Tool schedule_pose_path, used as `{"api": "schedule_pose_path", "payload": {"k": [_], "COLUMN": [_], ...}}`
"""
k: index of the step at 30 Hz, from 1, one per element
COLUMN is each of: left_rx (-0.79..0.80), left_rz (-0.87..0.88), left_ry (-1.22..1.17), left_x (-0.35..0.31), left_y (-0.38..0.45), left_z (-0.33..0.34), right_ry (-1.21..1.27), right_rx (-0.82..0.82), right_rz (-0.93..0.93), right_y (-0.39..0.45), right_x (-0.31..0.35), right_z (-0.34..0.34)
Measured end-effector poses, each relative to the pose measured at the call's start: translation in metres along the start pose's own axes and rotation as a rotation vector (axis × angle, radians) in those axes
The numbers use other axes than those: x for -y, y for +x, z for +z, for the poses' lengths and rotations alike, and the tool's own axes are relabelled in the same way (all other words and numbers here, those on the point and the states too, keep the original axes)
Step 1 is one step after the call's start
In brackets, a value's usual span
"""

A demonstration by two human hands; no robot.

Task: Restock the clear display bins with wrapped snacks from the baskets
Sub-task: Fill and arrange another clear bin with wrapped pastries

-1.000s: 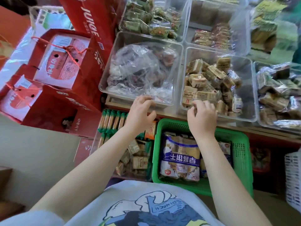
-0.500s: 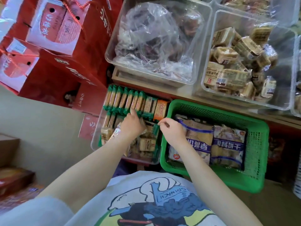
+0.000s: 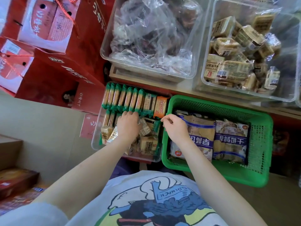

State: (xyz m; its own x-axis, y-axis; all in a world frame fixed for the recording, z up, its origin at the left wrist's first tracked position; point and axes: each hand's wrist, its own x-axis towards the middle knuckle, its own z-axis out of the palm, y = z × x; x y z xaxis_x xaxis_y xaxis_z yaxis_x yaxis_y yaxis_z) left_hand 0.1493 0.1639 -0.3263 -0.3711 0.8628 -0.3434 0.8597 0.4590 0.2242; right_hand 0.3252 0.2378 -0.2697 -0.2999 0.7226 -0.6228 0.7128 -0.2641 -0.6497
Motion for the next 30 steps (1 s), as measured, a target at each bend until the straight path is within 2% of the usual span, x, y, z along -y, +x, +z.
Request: {"api": "schedule_pose_path", "payload": {"k": [2,3,7,12,14,17,21,24,26,28,30], "left_rx": [-0.072,-0.046,0.26,0.332,0.372,0.327,0.39,0.326,0.203,0.019,-0.17], "left_rz": [0.055,0.043,-0.054,-0.106,-0.078,-0.074,-0.093,-0.027,0.033,0.122,0.218], "left_ry": [0.013,-0.001,0.041,0.015,-0.085,-0.388,-0.712,-0.794,-0.77,-0.775,-0.783], "left_x": [0.001,0.0,-0.008,-0.012,-0.013,-0.018,-0.043,-0.071,-0.094,-0.12,-0.149], "left_y": [-0.005,-0.007,-0.009,0.0,0.003,0.004,0.006,0.011,0.016,0.023,0.033], "left_z": [0.004,0.005,0.01,0.008,-0.001,-0.026,-0.082,-0.118,-0.133,-0.145,-0.158], "right_ry": [-0.005,-0.009,-0.018,0.011,0.023,0.071,0.251,0.438,0.563,0.627,0.636], "right_rx": [0.002,0.003,0.012,0.011,0.006,-0.033,-0.005,0.068,0.064,-0.016,-0.175], "right_rz": [-0.006,-0.006,-0.008,0.003,0.011,-0.007,-0.045,-0.04,-0.069,-0.111,-0.153], "right_y": [0.0,0.0,-0.001,-0.002,-0.001,0.003,0.005,-0.001,-0.008,-0.015,-0.019], "right_x": [0.0,-0.001,-0.003,-0.006,-0.006,-0.002,0.012,0.027,0.035,0.04,0.043], "right_z": [0.001,0.001,0.003,0.001,-0.002,-0.008,-0.026,-0.05,-0.073,-0.101,-0.134]}}
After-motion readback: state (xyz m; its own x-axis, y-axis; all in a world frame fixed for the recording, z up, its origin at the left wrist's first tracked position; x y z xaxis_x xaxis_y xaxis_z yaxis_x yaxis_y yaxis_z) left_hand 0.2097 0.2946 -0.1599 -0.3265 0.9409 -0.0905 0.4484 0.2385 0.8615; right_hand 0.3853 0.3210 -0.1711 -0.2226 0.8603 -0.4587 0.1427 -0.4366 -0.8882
